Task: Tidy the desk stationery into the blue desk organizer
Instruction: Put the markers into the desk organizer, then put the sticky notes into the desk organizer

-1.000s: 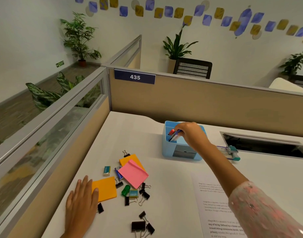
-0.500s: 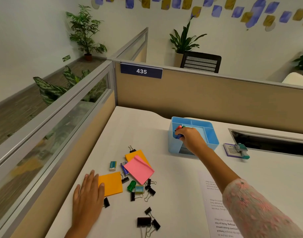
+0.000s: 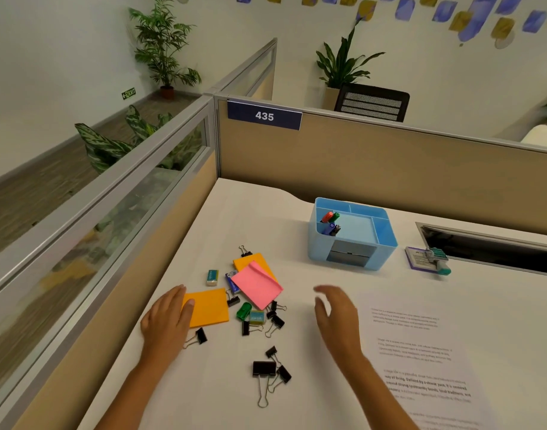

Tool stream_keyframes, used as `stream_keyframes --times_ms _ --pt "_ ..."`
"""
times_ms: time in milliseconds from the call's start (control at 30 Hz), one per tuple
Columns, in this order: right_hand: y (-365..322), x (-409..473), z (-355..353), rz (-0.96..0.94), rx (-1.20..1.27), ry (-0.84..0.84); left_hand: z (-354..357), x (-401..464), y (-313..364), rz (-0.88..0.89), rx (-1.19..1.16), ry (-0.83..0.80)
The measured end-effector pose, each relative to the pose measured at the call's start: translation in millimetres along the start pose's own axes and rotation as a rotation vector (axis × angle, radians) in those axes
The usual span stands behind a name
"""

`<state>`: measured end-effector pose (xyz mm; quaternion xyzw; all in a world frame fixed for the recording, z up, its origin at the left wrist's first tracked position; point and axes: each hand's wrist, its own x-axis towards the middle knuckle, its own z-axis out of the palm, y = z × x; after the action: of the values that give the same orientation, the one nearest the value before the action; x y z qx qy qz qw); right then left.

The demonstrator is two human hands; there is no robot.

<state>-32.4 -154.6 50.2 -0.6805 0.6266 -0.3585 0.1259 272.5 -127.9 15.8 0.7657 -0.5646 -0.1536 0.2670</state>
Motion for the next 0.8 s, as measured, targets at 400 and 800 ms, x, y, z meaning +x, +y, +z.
stream_keyframes --times_ms 400,800 --pt "17 -88 18 0.120 -0.065 -0.077 -29 41 -2 0.020 0.284 -0.356" --pt "-45 -56 -17 0.380 0.454 -0.151 -50 -10 57 0.153 -0.523 -0.078"
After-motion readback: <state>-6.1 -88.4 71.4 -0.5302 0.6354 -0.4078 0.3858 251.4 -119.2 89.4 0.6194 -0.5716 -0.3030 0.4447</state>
